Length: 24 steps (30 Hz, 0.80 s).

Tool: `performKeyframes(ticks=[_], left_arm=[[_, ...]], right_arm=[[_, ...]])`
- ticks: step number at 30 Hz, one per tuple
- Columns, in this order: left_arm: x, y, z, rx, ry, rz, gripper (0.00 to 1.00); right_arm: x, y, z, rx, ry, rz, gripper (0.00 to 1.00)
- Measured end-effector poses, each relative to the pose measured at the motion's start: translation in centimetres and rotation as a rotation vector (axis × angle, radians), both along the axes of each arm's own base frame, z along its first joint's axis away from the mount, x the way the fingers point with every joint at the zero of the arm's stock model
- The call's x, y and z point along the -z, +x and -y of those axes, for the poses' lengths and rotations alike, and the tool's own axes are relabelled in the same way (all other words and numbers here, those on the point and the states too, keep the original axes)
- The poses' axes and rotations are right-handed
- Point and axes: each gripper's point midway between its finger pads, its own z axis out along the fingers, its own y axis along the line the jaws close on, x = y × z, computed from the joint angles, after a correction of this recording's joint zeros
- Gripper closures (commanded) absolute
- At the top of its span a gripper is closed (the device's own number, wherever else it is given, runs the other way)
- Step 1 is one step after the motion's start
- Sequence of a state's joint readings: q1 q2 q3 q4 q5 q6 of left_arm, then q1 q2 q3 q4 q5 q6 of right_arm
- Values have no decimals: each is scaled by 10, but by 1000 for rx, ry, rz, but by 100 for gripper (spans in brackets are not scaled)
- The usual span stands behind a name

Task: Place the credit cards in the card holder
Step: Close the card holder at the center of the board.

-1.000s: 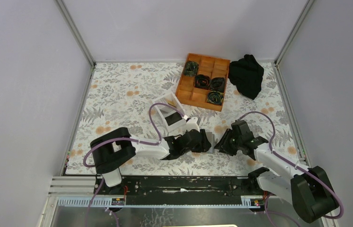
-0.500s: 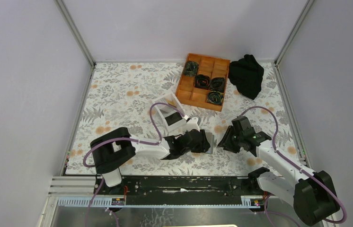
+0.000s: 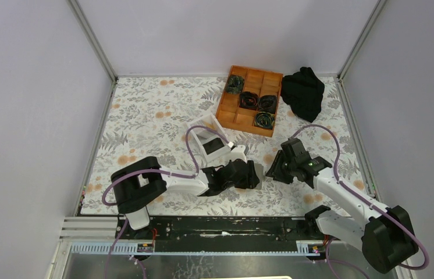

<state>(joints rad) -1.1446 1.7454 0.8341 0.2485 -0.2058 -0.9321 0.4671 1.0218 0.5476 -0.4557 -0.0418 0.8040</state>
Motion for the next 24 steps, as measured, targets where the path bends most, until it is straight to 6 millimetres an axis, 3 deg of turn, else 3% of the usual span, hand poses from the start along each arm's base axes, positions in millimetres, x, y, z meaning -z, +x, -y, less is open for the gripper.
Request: performKeyframes(ticks=[13, 24], left_arm=[[2, 2, -17, -9, 70, 29, 54], [9, 1, -18, 17, 117, 36, 55]], right_arm=[[-7, 15, -14, -45, -83, 3, 58], [-5, 18, -17, -67, -146, -11, 72]])
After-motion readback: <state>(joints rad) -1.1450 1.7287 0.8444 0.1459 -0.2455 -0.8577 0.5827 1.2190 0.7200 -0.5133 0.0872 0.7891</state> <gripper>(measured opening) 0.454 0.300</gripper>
